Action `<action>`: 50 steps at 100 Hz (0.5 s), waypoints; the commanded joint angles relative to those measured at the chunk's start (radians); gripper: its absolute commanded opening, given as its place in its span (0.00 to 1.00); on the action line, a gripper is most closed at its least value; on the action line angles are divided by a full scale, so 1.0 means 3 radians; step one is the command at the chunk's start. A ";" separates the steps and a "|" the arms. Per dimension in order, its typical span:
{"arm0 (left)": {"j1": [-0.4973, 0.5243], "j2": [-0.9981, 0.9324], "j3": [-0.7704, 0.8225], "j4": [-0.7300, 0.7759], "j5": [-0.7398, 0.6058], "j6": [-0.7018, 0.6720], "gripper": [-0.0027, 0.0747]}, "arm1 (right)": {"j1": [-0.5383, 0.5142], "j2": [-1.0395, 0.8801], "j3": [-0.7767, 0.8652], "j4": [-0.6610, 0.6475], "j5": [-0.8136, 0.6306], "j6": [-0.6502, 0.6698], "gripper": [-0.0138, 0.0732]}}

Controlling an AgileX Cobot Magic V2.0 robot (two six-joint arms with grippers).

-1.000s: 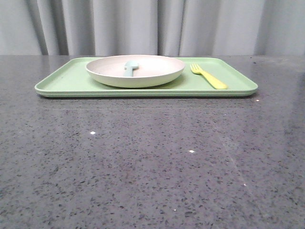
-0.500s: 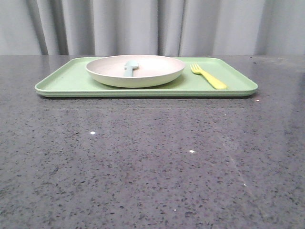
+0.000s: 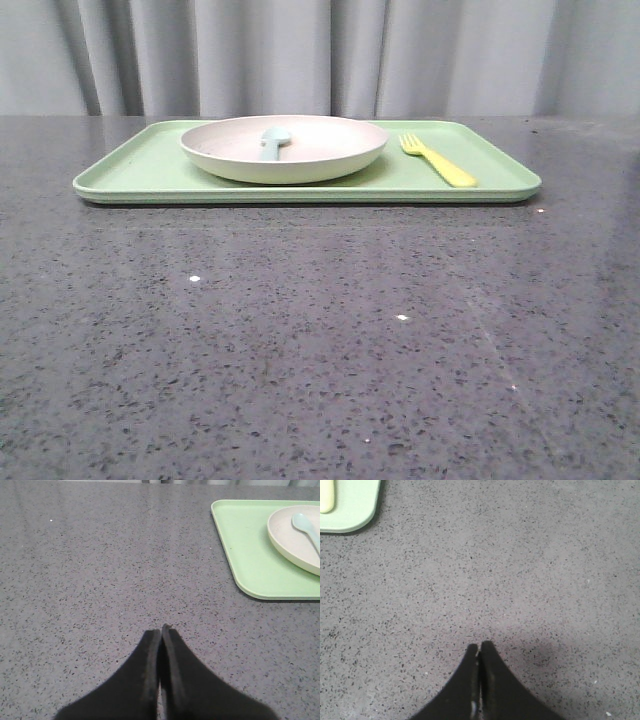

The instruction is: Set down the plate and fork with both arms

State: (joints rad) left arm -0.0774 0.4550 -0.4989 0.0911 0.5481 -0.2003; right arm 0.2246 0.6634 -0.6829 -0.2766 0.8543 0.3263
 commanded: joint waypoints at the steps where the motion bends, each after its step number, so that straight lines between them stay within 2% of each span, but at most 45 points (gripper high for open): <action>1: 0.0012 0.0012 -0.0099 -0.0008 -0.0250 -0.0016 0.01 | -0.0026 -0.0011 -0.0079 -0.0053 -0.0158 -0.0008 0.02; 30: 0.0012 0.0012 -0.0099 0.0093 -0.0252 -0.0016 0.01 | -0.0026 -0.0011 -0.0079 -0.0053 -0.0158 -0.0008 0.02; 50: 0.0012 0.0005 -0.0089 0.0066 -0.0468 -0.0016 0.01 | -0.0026 -0.0011 -0.0079 -0.0053 -0.0158 -0.0008 0.02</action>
State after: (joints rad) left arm -0.0774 0.4550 -0.4989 0.1105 0.5212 -0.2003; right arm 0.2246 0.6634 -0.6829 -0.2766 0.8543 0.3263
